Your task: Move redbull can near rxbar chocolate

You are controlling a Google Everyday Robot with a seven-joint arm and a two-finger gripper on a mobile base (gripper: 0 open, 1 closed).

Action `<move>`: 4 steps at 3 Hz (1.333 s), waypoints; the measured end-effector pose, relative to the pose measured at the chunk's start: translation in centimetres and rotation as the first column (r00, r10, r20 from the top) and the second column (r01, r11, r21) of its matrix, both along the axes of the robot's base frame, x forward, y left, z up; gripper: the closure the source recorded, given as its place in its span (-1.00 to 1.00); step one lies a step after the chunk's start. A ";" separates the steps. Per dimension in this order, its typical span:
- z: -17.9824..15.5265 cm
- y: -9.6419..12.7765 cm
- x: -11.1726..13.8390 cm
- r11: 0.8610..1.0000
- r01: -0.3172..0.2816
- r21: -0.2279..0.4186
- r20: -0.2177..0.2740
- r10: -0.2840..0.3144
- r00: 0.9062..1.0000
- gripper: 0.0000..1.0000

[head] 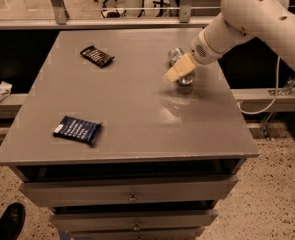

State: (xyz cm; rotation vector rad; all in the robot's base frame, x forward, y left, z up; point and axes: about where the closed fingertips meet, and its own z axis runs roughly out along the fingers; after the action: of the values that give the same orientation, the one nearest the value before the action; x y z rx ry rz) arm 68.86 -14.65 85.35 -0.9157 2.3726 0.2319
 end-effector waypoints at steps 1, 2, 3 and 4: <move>-0.9 0.9 0.5 1.000 0.020 0.023 0.003 -0.021 1.000 -0.71; -1.3 1.1 0.8 0.999 0.028 0.018 0.022 -0.029 0.999 -0.25; -0.7 1.2 1.1 1.000 0.015 0.017 0.054 -0.016 0.998 0.22; 0.7 2.1 1.5 0.999 -0.040 0.021 0.096 0.038 0.995 0.68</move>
Offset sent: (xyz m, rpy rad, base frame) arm 0.0106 0.0077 -0.0119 0.0074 -0.0550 -0.0427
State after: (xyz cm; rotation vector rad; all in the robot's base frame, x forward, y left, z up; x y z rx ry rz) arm 70.38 -12.54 86.08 -0.9427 2.2614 0.2246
